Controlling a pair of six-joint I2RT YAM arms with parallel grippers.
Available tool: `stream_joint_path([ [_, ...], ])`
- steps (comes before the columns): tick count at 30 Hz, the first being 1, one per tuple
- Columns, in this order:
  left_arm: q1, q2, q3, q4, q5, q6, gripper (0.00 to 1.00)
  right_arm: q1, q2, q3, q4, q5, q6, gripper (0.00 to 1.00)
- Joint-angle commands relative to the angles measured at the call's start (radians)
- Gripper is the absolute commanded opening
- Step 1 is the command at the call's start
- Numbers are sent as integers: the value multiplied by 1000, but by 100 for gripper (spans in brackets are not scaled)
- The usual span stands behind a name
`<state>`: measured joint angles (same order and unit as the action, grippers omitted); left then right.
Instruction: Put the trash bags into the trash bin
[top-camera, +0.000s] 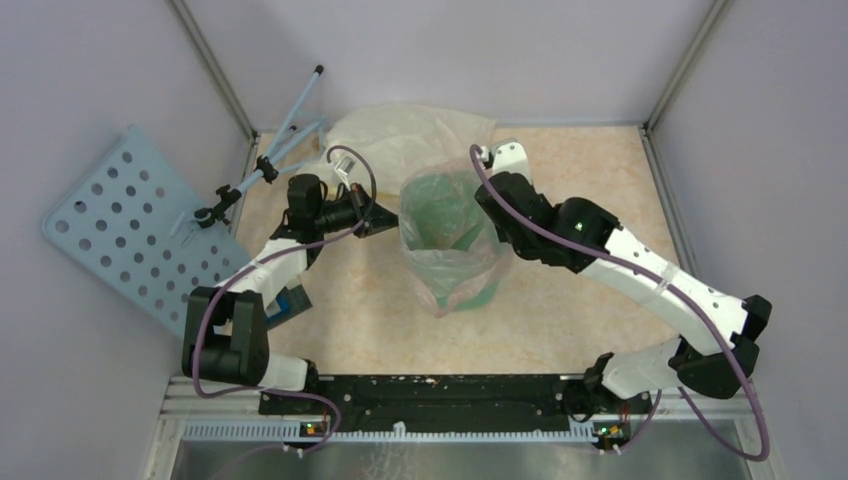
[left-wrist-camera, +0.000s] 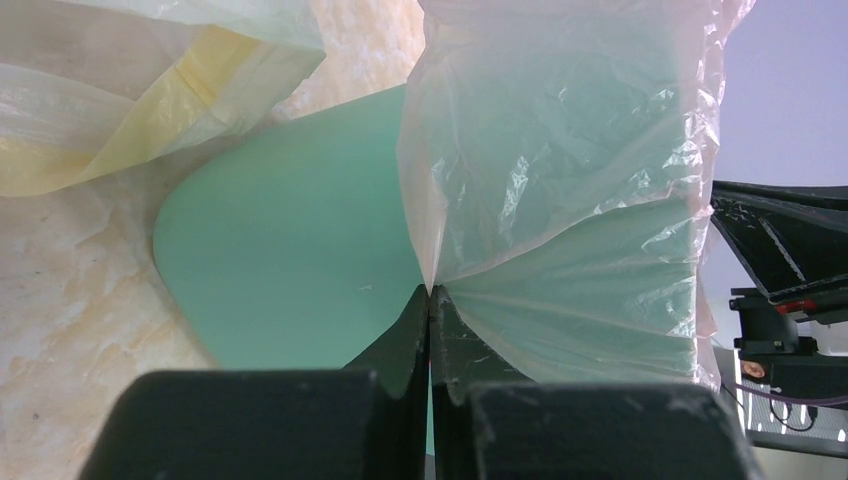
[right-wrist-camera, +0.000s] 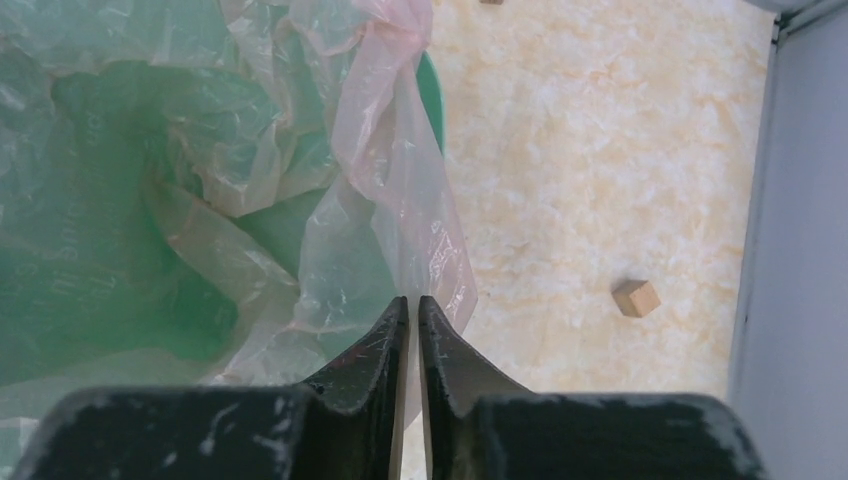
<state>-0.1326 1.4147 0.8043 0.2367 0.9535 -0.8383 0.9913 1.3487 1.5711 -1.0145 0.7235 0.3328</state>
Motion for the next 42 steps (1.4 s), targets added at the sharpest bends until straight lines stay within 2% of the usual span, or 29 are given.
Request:
stream_joint_path([
  [1, -2, 6, 44, 25, 25, 23, 0, 9, -64, -38, 70, 8, -28, 6],
  [3, -2, 9, 47, 20, 24, 26, 0, 5, -75, -62, 98, 7, -38, 0],
  [9, -2, 11, 51, 1, 16, 45, 0, -93, -114, -111, 157, -96, -48, 0],
  [19, -3, 36, 54, -18, 17, 68, 0, -280, -224, -288, 303, -290, -36, 0],
  [28, -2, 37, 14, -23, 4, 91, 0, -341, -253, -440, 375, -432, 4, 0],
  [42, -2, 59, -62, 8, -16, 108, 0, -396, -303, -663, 514, -542, 69, 0],
])
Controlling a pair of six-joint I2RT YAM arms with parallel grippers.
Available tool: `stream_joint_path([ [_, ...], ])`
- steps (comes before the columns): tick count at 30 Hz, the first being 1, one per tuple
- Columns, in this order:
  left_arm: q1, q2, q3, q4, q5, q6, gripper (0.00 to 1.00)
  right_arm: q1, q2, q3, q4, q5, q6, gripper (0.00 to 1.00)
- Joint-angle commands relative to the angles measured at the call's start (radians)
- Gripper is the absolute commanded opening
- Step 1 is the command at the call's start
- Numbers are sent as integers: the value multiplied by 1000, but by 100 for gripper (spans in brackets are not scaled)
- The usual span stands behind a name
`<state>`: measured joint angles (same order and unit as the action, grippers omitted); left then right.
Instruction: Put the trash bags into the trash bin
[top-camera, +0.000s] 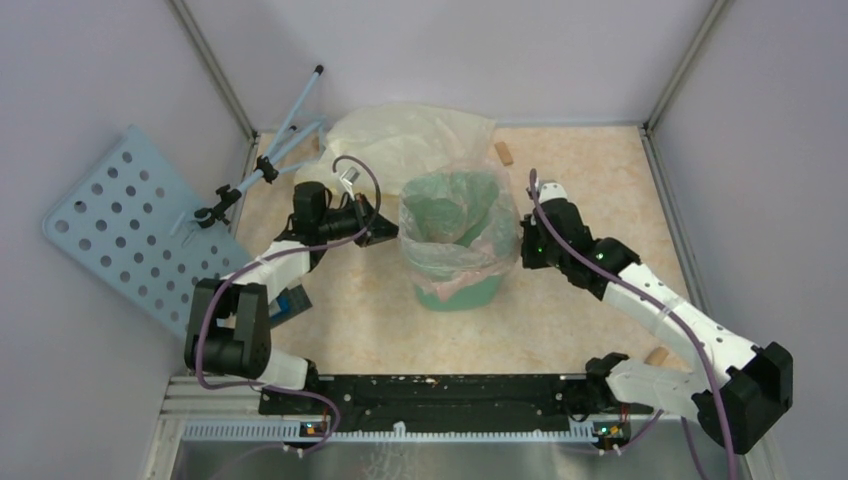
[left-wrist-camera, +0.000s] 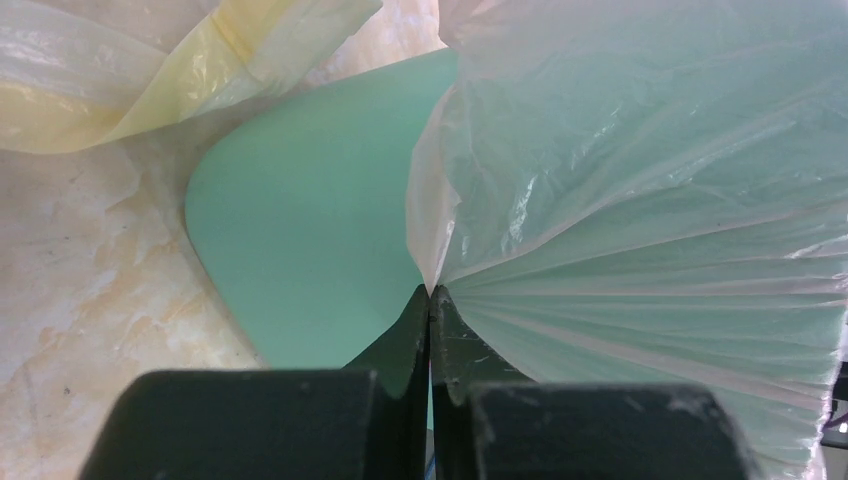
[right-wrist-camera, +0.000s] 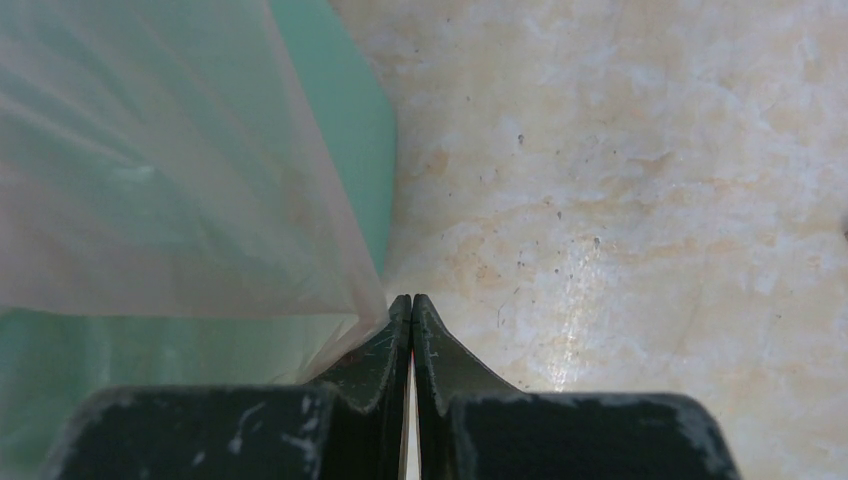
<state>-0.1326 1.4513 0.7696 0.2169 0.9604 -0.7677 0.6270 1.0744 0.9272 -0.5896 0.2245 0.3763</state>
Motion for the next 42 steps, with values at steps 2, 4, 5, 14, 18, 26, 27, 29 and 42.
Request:
stream_joint_path([
  [2, -2, 22, -23, 32, -17, 35, 0, -53, -47, -9, 83, -46, 25, 0],
  [4, -2, 14, -11, 25, -15, 37, 0, -77, -84, 7, 73, -47, 16, 0],
  [5, -3, 10, -2, 14, -18, 41, 0, -87, -105, 16, 70, -45, 11, 0],
  [14, -2, -8, 36, -7, -16, 41, 0, -182, -215, 67, 68, -120, -31, 43],
  [18, -2, -15, 46, -13, -15, 39, 0, -254, -245, 52, 103, -232, -5, 45],
  [26, -3, -29, 56, -19, -15, 31, 0, -319, -293, 41, 171, -355, 58, 58],
  [27, -3, -31, 55, -19, -16, 31, 0, -318, -294, 41, 178, -372, 69, 59],
  [29, -2, -31, 54, -18, -17, 29, 0, -319, -290, 34, 196, -415, 82, 60],
  [42, -2, -28, 55, -13, -12, 25, 0, -325, -172, -47, 273, -560, 151, 36],
])
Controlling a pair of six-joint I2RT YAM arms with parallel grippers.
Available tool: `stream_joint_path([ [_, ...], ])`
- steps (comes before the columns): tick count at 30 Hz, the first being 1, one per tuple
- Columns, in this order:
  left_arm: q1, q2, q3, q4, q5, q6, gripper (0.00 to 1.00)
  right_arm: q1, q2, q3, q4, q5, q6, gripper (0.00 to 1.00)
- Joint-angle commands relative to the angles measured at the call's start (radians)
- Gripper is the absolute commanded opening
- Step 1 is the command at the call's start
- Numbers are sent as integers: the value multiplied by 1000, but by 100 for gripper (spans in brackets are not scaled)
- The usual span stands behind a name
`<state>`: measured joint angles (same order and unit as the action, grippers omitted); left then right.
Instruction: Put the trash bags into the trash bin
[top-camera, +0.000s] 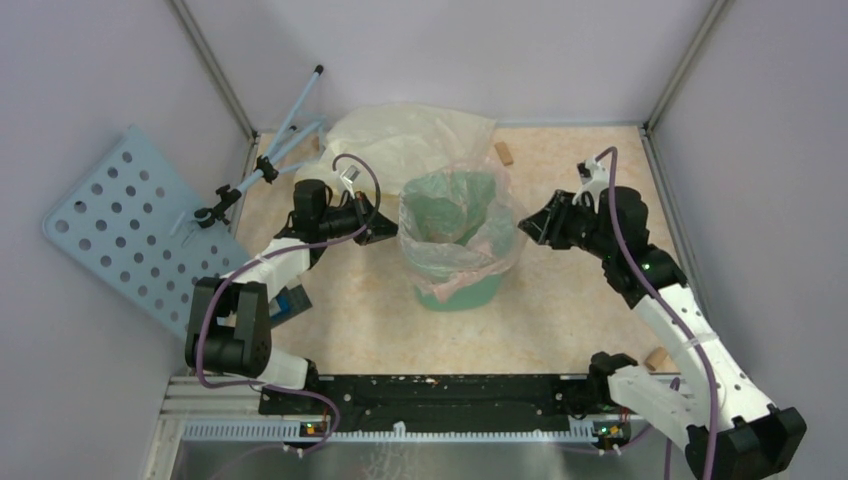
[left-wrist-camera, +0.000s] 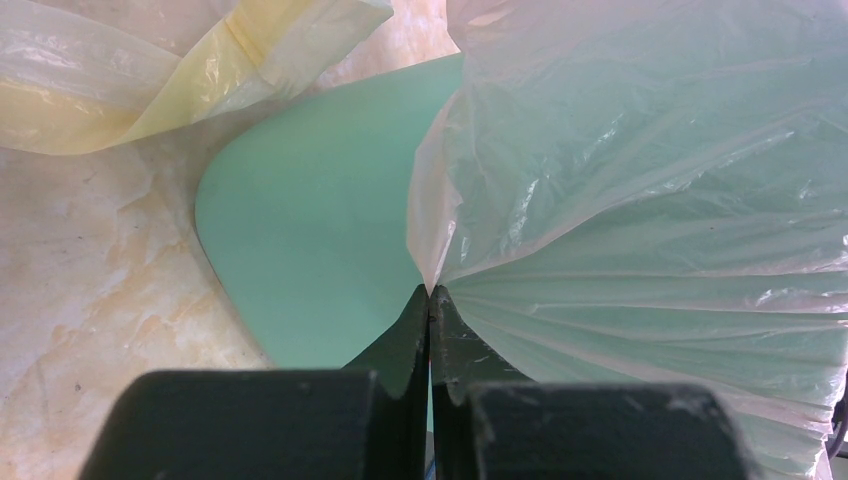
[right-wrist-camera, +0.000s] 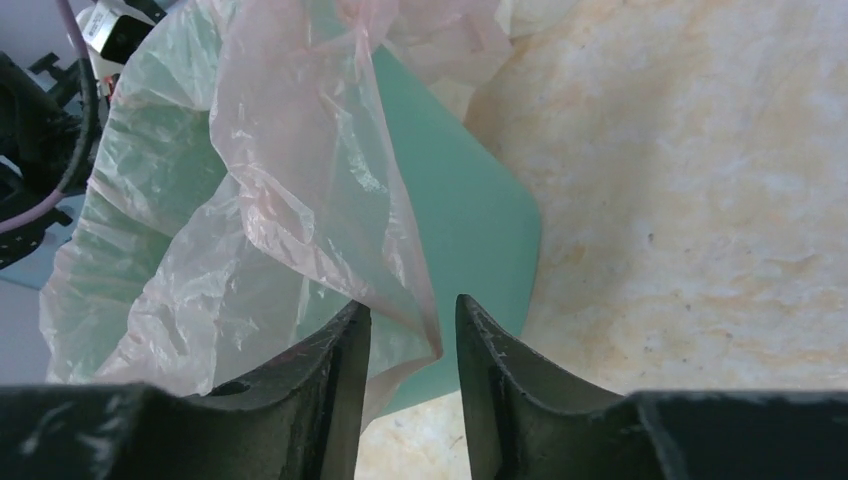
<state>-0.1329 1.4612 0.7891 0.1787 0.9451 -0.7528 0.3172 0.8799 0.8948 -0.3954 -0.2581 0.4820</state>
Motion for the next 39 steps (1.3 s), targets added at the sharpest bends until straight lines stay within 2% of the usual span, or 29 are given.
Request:
stream_joint_path([
  [1, -2, -36, 34, 27, 2, 11, 0, -16, 31, -23, 82, -79, 51, 27],
  [4, -2, -31, 31, 27, 0, 16, 0, -21, 31, -72, 82, -54, 66, 2],
  [5, -2, -30, 29, 27, -1, 17, 0, -24, 26, -92, 83, -37, 66, 0],
  [10, -2, -22, 16, 27, -16, 31, 0, -27, 6, -207, 127, -20, 71, 0],
  [15, -3, 4, 4, 23, -33, 48, 0, -26, 39, -243, 170, -32, 70, 0],
  [16, -2, 9, 2, 30, -29, 43, 0, -26, 46, -241, 173, -38, 63, 3],
  [18, -2, 11, -2, 43, -23, 34, 0, -27, 51, -224, 168, -38, 53, 17],
  [20, -2, 2, 0, 38, -30, 40, 0, -26, 42, -204, 155, -20, 39, 18],
  [21, -3, -2, 5, 29, -38, 48, 0, -26, 34, -194, 149, -3, 34, 17],
  [24, -2, -8, 3, -1, -61, 69, 0, -27, 32, -186, 157, -6, 29, 0],
  [33, -2, -14, -65, 48, -109, 82, 0, -27, 104, -278, 258, -69, 49, 0],
  [39, -2, -33, -58, 45, -99, 86, 0, -27, 132, -233, 214, -71, 19, 1],
])
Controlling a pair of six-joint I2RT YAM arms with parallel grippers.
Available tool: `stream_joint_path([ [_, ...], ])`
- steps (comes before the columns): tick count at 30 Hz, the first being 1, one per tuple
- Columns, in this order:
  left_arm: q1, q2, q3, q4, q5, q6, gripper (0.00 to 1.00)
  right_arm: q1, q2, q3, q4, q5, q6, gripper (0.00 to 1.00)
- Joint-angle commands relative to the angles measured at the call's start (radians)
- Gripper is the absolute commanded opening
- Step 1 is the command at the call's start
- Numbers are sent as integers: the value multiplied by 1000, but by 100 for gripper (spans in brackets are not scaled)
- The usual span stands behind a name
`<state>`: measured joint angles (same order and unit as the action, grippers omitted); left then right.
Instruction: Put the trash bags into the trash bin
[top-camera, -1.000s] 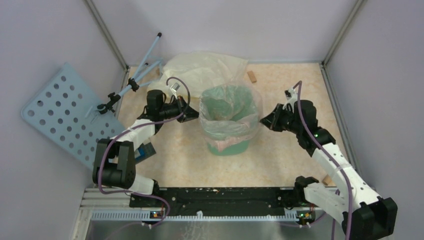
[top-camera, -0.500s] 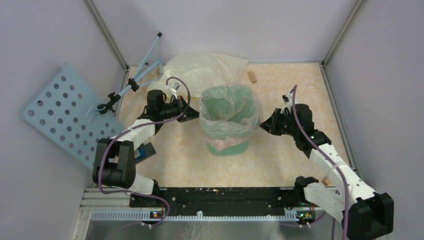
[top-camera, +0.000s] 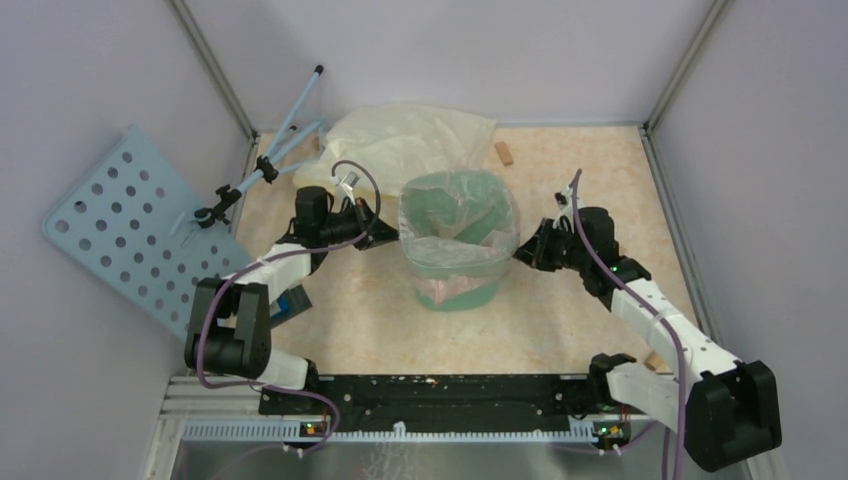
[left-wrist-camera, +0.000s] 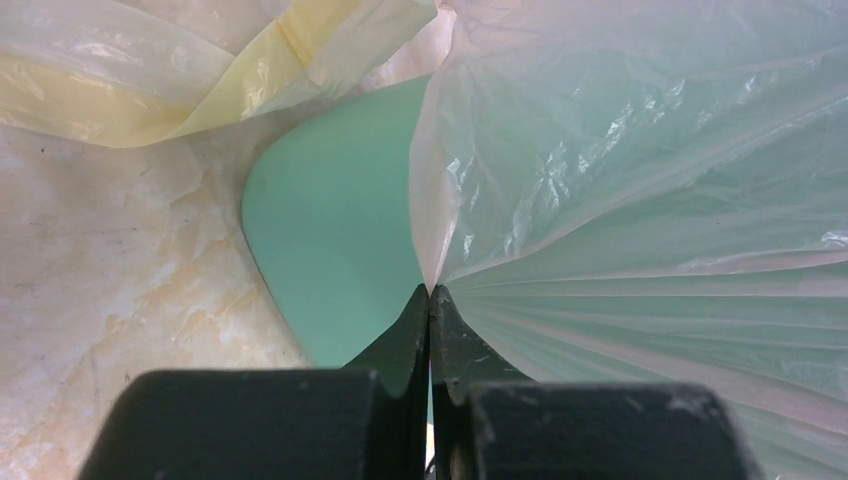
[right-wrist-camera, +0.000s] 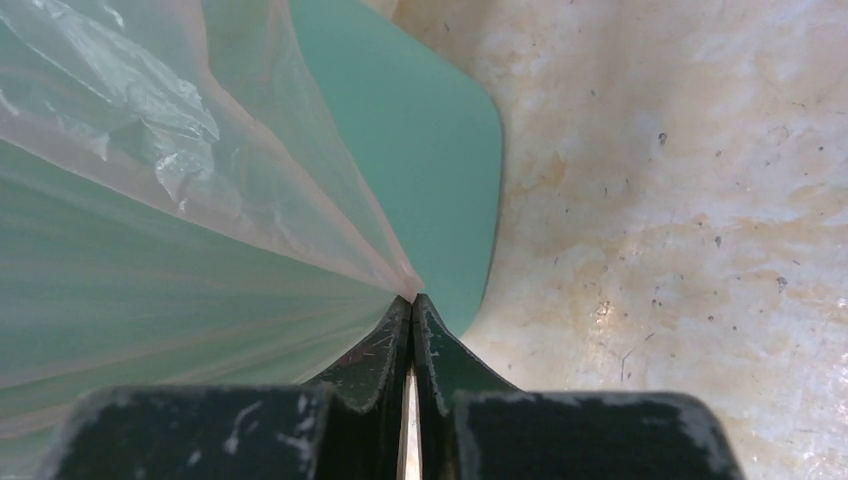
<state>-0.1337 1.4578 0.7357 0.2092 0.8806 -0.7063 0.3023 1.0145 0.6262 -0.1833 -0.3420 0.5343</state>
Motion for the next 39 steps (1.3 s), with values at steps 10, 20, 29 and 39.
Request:
stream_joint_path([
  [10, 0, -220, 50, -161, -224, 103, 55, -12, -167, 196, -269, 245, -139, 47],
  [20, 0, -448, 111, -416, -446, 214, 88, -12, -255, 428, -394, 307, -155, 45],
  [29, -3, -582, 205, -458, -323, 248, 98, 44, -125, 622, -388, -89, -260, 0],
  [39, -175, -511, 321, -495, -384, 274, 99, 484, 139, 846, -479, 294, -423, 0],
])
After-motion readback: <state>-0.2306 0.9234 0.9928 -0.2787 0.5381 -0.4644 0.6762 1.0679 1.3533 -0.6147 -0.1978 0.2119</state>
